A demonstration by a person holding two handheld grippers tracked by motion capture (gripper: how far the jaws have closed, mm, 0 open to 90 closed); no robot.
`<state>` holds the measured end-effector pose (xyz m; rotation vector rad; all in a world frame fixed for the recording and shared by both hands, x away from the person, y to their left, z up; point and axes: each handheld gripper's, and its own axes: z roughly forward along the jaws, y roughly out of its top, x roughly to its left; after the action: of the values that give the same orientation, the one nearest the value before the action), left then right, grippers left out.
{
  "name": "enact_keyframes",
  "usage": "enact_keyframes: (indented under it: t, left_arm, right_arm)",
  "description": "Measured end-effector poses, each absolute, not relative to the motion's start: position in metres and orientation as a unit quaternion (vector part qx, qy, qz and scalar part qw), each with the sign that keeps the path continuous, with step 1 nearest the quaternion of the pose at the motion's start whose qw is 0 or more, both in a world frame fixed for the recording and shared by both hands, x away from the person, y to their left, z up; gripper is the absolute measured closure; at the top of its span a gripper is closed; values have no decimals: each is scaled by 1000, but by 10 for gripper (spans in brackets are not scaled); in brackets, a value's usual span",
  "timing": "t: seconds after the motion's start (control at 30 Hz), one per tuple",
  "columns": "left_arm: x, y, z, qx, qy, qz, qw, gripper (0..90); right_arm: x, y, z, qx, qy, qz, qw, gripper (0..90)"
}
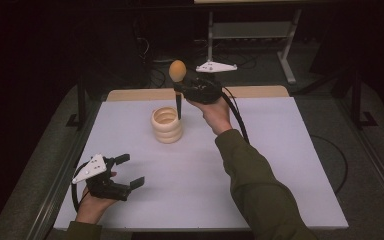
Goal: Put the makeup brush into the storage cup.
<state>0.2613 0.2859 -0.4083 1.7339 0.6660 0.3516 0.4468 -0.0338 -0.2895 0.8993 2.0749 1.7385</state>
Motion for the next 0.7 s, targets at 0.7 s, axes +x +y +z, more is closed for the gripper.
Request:
enact_keyframes:
  t: [0.7]
  left_arm:
    - [262,287,-408,738,290,147,591,15]
  right_arm:
    - [468,-22,-307,325,706,615,132,615]
